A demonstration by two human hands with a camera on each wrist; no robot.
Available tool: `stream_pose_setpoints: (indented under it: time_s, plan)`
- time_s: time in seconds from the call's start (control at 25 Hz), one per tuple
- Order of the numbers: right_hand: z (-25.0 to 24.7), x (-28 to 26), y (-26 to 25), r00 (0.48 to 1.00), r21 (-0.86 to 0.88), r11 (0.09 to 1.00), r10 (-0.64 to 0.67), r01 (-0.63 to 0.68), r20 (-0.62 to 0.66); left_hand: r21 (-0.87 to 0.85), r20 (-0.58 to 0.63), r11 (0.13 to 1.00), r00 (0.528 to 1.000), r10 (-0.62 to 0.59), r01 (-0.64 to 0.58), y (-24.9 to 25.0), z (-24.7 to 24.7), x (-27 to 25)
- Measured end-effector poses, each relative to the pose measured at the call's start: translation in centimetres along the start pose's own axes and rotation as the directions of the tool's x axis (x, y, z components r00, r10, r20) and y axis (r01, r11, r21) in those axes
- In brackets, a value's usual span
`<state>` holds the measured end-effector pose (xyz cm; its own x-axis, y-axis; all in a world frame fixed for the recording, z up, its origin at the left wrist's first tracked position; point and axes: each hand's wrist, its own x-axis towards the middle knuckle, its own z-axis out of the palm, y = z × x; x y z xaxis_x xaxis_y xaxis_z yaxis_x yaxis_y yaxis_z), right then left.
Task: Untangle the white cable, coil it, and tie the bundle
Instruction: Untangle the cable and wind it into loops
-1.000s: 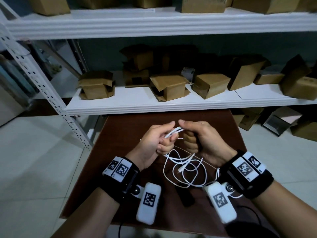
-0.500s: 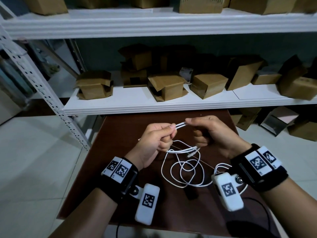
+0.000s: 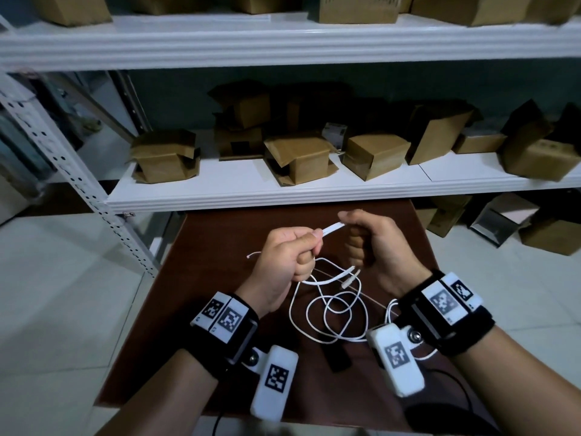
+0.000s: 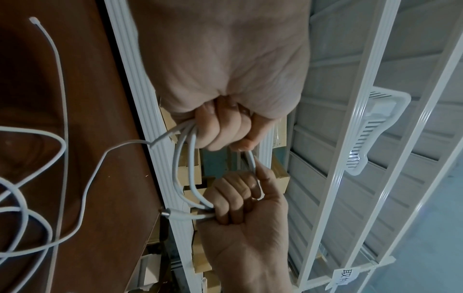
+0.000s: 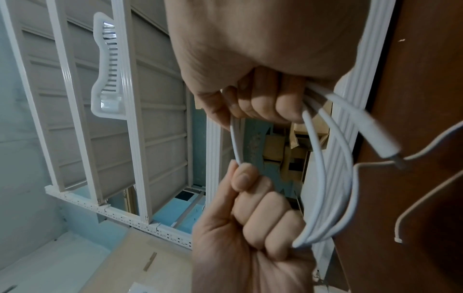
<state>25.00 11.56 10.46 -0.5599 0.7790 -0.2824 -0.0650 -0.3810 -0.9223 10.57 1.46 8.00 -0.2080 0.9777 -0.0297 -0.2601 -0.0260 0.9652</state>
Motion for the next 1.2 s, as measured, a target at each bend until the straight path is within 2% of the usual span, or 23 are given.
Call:
stream_pose_setpoints:
  time_s: [0.12, 0.24, 0.36, 0.48, 0.64, 0.68, 0.76, 0.8, 0.84, 0.92, 1.0, 1.12, 1.2]
  plan:
    - [-0.5, 0.1, 0.0, 0.993, -0.073, 0.996, -0.036, 0.045, 0.116, 0.004, -0.005, 1.000, 1.000, -0.004, 0.005, 0.5, -0.3, -0.1]
    - [-1.3, 0.2, -0.3, 0.970, -0.273, 0.950, -0.088, 0.150, 0.227, 0.046, 0.008, 0.998, 1.000, -0.030, 0.030, 0.5, -0.2, -0.1]
    - [-1.1, -0.2, 0.2, 0.944, -0.462, 0.871, -0.006, 0.167, 0.330, 0.151, 0.032, 0.985, 0.995, -0.090, 0.085, -0.2, -0.1, 0.0]
    - [-0.6, -0.4, 0.3, 0.945, -0.586, 0.786, 0.004, 0.198, 0.326, 0.239, 0.040, 0.963, 0.990, -0.137, 0.124, -0.2, -0.3, 0.0]
    - [-0.7, -0.6, 0.0, 0.928, -0.635, 0.759, 0.117, 0.146, 0.354, 0.327, 0.092, 0.941, 0.987, -0.129, 0.093, 0.5, 0.2, -0.4]
    - [-0.7, -0.8, -0.1, 0.932, -0.674, 0.715, 0.091, 0.185, 0.352, 0.356, 0.093, 0.932, 0.990, -0.108, 0.068, 0.4, 0.4, -0.5]
    - [-0.5, -1.2, 0.1, 0.943, -0.797, 0.531, -0.013, 0.289, 0.333, 0.429, 0.097, 0.903, 0.994, -0.057, 0.010, 0.0, 0.5, -0.4]
    - [-0.3, -1.3, 0.2, 0.949, -0.839, 0.457, -0.037, 0.294, 0.312, 0.451, 0.093, 0.892, 0.995, -0.047, 0.000, -0.3, 0.5, -0.3]
    - [-0.1, -1.3, 0.5, 0.961, -0.860, 0.436, -0.045, 0.266, 0.275, 0.455, 0.087, 0.890, 0.995, -0.044, -0.001, -0.6, 0.4, -0.2]
    - [0.3, -1.2, 1.0, 0.983, -0.873, 0.452, -0.057, 0.183, 0.176, 0.442, 0.063, 0.897, 0.997, -0.051, 0.018, -0.7, 0.6, -0.2]
    - [0.9, -1.1, 1.2, 0.987, -0.855, 0.496, -0.124, 0.150, 0.101, 0.401, 0.042, 0.916, 0.998, -0.047, 0.027, -0.4, 0.7, -0.2]
    - [1.9, -1.3, 1.3, 0.971, -0.737, 0.645, -0.228, 0.202, 0.067, 0.298, 0.009, 0.954, 0.999, -0.047, 0.042, 0.5, 0.4, -0.1]
    - [2.0, -1.0, 1.5, 0.974, -0.647, 0.733, -0.218, 0.210, 0.069, 0.267, 0.027, 0.964, 0.999, -0.024, 0.016, 1.0, -0.2, -0.2]
